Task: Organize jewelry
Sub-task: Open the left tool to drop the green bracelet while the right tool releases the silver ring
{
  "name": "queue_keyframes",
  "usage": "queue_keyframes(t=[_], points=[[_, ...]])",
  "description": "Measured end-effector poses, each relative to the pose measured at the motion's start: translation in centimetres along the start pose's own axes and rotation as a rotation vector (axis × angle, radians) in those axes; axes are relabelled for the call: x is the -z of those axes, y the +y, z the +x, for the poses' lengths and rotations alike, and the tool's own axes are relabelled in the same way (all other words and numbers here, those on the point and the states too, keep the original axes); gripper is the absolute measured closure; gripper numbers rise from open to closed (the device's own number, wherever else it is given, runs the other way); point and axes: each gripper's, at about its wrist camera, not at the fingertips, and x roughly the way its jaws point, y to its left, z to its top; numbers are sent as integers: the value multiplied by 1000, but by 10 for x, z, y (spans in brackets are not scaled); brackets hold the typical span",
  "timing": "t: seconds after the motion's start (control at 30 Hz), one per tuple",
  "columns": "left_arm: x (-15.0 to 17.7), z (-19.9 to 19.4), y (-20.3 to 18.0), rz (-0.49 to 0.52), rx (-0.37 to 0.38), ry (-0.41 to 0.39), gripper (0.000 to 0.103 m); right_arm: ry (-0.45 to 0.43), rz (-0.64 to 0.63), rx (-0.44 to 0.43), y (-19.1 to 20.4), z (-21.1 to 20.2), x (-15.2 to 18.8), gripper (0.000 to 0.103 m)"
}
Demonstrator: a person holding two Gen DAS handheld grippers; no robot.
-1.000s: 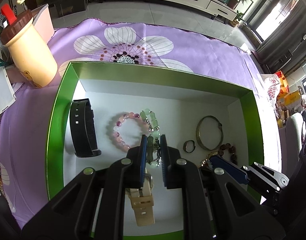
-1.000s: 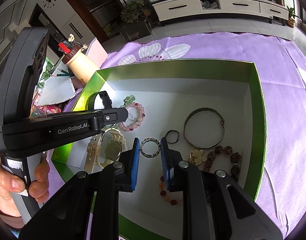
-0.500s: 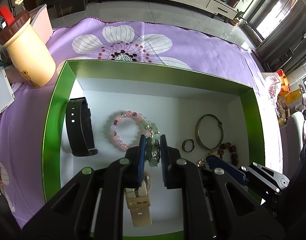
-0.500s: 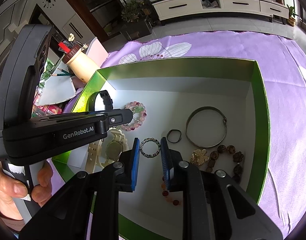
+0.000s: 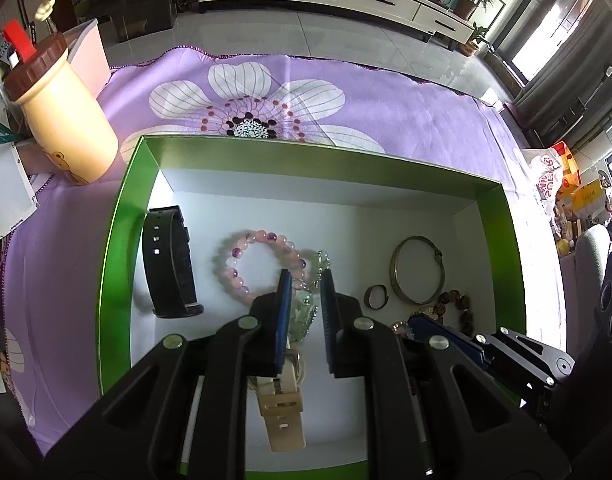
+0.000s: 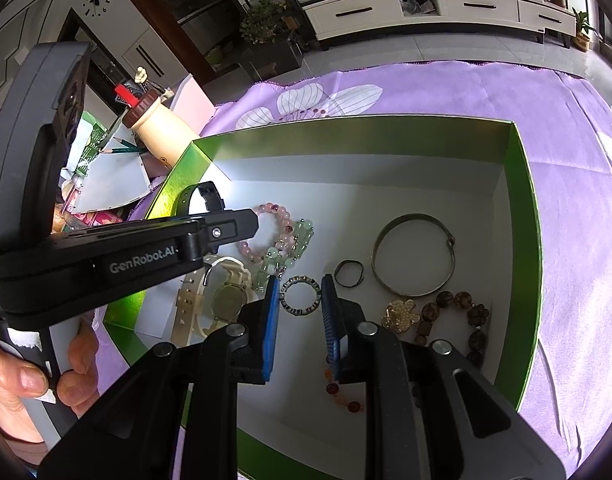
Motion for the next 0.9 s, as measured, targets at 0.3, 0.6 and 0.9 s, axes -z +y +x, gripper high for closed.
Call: queue_keyframes(t=[0.3,0.6,0.9], points=[[1,-3,0,2,-6,-5,90,-10,4,9,-1,-4,0,82],[3,-15,-1,24,-37,-36,65,-18,-26,55,3,-12,4,77],[8,-36,-3,50,-84,-87,39,-51,-27,104,3,-32,5,49]])
